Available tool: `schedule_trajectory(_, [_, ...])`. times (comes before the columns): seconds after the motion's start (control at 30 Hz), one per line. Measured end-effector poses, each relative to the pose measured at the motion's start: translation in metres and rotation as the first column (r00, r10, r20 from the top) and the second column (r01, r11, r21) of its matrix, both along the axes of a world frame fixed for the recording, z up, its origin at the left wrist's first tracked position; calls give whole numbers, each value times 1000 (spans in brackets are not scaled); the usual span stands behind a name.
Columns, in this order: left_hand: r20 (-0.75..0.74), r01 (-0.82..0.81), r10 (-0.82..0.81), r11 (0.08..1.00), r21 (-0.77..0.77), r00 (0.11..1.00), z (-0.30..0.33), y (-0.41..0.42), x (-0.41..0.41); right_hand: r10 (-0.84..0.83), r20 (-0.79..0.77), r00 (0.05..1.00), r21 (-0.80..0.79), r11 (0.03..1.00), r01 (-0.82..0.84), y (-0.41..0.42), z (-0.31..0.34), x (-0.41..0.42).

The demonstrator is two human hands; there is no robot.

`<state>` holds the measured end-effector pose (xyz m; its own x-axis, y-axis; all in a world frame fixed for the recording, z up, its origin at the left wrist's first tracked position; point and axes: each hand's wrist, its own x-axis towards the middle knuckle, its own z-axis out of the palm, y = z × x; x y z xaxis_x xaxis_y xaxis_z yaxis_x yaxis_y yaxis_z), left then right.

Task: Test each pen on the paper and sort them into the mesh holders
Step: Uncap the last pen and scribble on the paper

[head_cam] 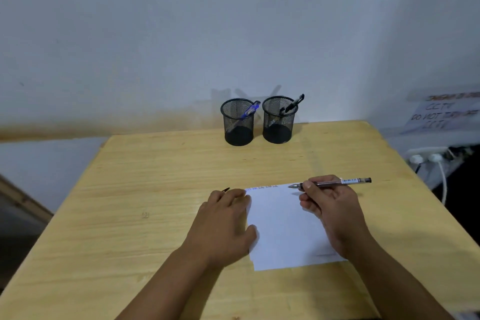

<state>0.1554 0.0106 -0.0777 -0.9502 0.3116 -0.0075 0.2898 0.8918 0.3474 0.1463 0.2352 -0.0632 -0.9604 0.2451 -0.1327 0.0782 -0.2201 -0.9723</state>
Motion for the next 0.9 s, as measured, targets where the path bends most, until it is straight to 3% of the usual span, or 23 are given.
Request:
schedule_trajectory(0.3, [-12,-5,5,998,58,1000,5,1,3,25,-6,1000,-43,999,-26,6,-2,16])
schedule_trajectory(0.43, [-93,-178,205,954,243,974,2,-3,6,22,-7,1000,-64,998,-22,4,-1,26])
schedule_trajectory(0.53, [-155,-336,388,898,283,908,-4,-10,2,21,-11,1000,-88,996,-22,3,-1,33])
schedule_trajectory(0.67, [-66,-432,464,860,272,883,-5,-16,-6,31,-16,999,-107,994,-32,0,-4,42])
schedule_trajectory(0.9, [-104,-457,509,831,317,854,-7,-11,-14,44,-48,998,-89,995,-49,0,-9,55])
